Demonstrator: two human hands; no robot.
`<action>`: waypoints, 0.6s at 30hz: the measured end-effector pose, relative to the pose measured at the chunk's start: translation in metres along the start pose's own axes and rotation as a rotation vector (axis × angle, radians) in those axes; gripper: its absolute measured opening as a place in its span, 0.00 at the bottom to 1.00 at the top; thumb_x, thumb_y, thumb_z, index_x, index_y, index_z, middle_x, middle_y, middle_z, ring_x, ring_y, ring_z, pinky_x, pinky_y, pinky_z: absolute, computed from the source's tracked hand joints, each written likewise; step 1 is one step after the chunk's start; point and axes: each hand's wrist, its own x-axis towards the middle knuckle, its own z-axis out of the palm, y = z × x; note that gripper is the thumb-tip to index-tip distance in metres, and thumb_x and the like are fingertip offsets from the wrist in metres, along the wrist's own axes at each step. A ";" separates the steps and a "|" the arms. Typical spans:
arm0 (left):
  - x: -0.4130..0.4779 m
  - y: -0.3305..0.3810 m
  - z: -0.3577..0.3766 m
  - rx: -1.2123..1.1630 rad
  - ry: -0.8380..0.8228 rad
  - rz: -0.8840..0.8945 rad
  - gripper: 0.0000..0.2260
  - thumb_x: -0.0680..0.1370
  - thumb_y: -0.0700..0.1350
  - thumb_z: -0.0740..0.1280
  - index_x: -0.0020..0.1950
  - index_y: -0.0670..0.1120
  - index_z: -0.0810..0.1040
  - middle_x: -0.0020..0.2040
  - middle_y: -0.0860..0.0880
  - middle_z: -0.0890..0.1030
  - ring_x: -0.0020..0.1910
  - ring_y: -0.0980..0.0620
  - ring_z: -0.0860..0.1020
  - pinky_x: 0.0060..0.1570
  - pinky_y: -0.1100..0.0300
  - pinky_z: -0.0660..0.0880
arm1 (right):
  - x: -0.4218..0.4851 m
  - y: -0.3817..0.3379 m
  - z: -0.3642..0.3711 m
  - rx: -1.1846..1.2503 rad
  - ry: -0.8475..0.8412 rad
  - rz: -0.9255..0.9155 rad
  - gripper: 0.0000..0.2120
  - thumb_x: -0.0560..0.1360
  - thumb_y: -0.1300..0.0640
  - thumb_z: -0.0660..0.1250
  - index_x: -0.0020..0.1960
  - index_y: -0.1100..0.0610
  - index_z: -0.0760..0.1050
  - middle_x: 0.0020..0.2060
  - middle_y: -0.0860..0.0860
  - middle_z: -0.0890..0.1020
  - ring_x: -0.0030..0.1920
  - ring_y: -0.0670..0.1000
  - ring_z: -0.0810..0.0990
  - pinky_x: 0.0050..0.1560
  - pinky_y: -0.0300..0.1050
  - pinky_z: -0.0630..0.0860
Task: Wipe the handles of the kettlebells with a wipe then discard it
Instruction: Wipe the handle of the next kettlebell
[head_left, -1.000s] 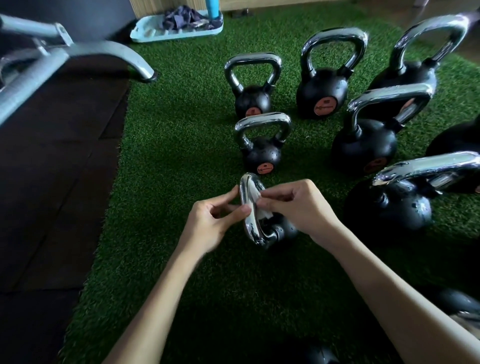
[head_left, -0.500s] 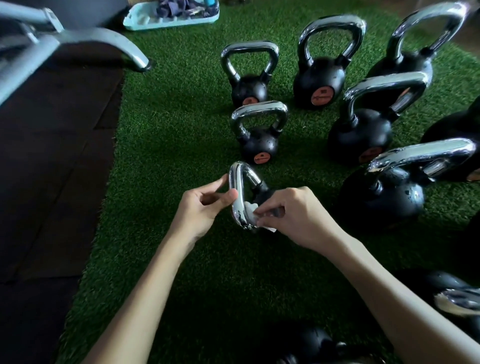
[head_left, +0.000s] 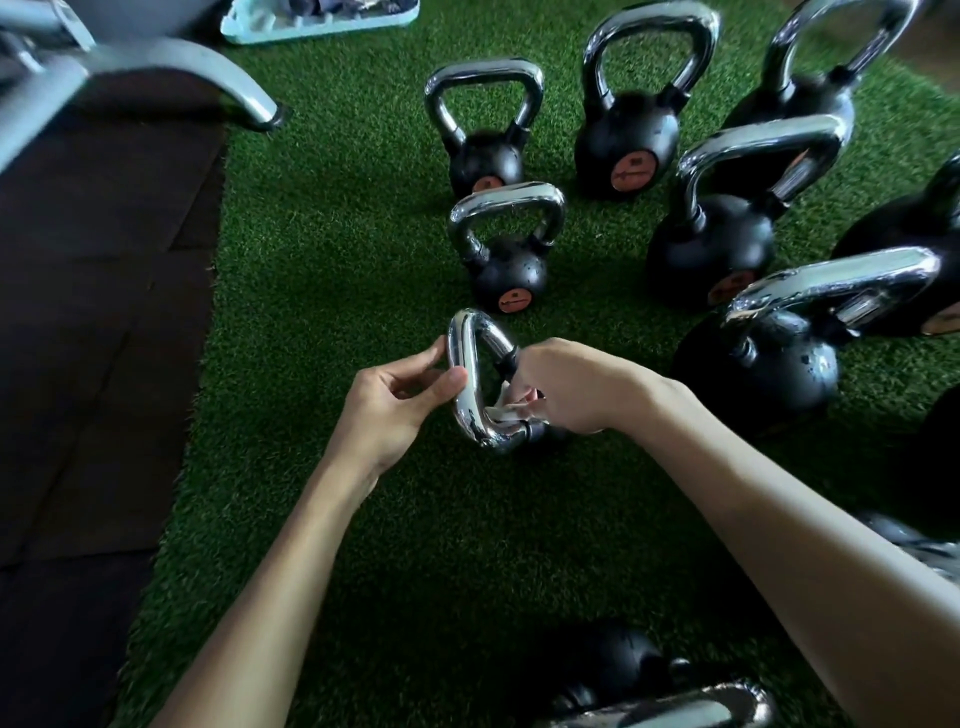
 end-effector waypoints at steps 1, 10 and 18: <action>0.001 -0.001 -0.001 0.005 0.002 0.003 0.26 0.70 0.49 0.75 0.67 0.46 0.79 0.51 0.66 0.84 0.57 0.68 0.79 0.58 0.74 0.73 | 0.000 0.001 0.001 0.006 -0.006 -0.004 0.06 0.76 0.55 0.70 0.48 0.48 0.86 0.38 0.47 0.84 0.40 0.50 0.81 0.46 0.52 0.80; 0.000 0.006 -0.001 0.174 0.003 0.030 0.28 0.68 0.59 0.76 0.67 0.52 0.80 0.59 0.62 0.83 0.59 0.74 0.74 0.67 0.75 0.64 | -0.015 -0.001 -0.004 0.632 -0.056 -0.049 0.05 0.78 0.57 0.71 0.49 0.54 0.86 0.37 0.50 0.84 0.35 0.44 0.75 0.37 0.40 0.70; 0.000 0.006 -0.007 0.232 0.002 0.022 0.29 0.69 0.59 0.76 0.68 0.52 0.80 0.63 0.60 0.81 0.66 0.67 0.74 0.72 0.65 0.64 | -0.015 -0.001 -0.002 0.723 0.011 0.061 0.08 0.71 0.63 0.77 0.50 0.56 0.87 0.32 0.42 0.84 0.32 0.36 0.77 0.37 0.29 0.71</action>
